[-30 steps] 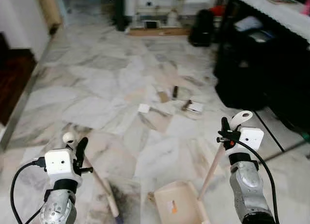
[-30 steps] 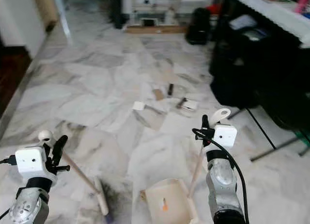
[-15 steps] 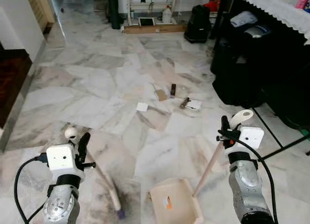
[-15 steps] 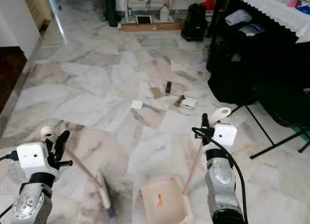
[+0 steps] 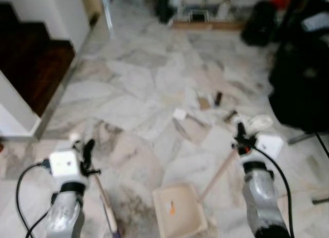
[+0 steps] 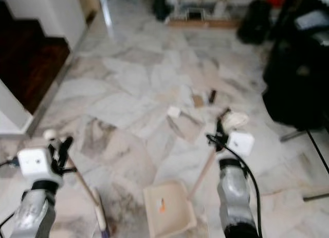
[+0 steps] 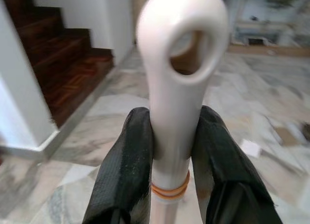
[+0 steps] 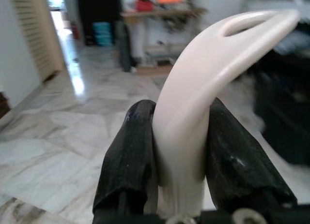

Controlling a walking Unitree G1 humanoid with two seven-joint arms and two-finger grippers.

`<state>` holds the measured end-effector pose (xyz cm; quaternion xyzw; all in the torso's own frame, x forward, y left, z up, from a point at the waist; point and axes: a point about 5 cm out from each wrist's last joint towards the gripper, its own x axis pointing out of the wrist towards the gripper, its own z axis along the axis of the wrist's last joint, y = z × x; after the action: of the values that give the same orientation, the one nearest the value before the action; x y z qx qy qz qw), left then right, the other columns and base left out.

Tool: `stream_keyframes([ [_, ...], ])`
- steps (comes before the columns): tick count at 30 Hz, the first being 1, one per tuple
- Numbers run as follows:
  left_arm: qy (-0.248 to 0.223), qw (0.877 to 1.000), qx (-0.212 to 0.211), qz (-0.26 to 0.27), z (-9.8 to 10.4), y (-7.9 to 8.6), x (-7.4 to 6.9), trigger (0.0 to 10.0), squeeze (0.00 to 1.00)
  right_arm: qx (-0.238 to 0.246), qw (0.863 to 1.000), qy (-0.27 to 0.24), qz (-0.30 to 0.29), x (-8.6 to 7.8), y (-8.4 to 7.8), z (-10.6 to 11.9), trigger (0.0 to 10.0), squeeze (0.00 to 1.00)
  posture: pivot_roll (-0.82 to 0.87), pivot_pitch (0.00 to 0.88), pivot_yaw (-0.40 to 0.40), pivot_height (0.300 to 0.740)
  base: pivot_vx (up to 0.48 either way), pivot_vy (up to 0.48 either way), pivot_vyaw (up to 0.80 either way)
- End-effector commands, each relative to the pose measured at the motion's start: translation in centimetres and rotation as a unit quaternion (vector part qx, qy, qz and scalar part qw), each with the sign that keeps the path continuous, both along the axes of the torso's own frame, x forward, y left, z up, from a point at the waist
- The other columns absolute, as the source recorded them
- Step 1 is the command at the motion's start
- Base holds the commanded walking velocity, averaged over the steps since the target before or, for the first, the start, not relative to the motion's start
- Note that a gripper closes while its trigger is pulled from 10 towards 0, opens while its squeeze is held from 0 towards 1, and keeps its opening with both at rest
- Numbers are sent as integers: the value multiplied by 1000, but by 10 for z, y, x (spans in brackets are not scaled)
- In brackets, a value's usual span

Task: Sweep floor

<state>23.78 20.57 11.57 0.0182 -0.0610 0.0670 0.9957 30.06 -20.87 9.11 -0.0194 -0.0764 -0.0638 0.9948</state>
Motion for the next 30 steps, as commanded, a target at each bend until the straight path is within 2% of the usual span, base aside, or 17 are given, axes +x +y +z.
stream_keyframes([
  [1, -6, 1000, -3, 9, 2, 4, -3, 10000, 0, -7, 1000, -19, 10, 3, 6, 8, 10000, 0, 4, 104, -21, 740, 289, 0, 0],
  [15, -3, 1000, 0, 12, 0, 6, -5, 10000, 0, 4, 1000, -17, 20, 3, 9, 7, 10000, 0, 2, 91, -22, 740, 290, 0, 0],
  [17, -3, 1000, 1, 13, 0, 7, -4, 10000, 0, -15, 999, -13, 31, 3, 11, 7, 10000, 0, 2, 91, -22, 740, 292, 0, 0],
  [24, -2, 1000, 2, 13, 0, 7, -5, 10000, 0, -12, 999, -14, 37, 4, 14, 7, 10000, 0, 4, 77, -21, 740, 291, 0, 719],
  [30, -3, 1000, 2, 12, 0, 7, -5, 10000, 0, 1, 999, -16, 41, 3, 15, 6, 10000, 0, 5, 63, -20, 740, 291, 0, 0],
])
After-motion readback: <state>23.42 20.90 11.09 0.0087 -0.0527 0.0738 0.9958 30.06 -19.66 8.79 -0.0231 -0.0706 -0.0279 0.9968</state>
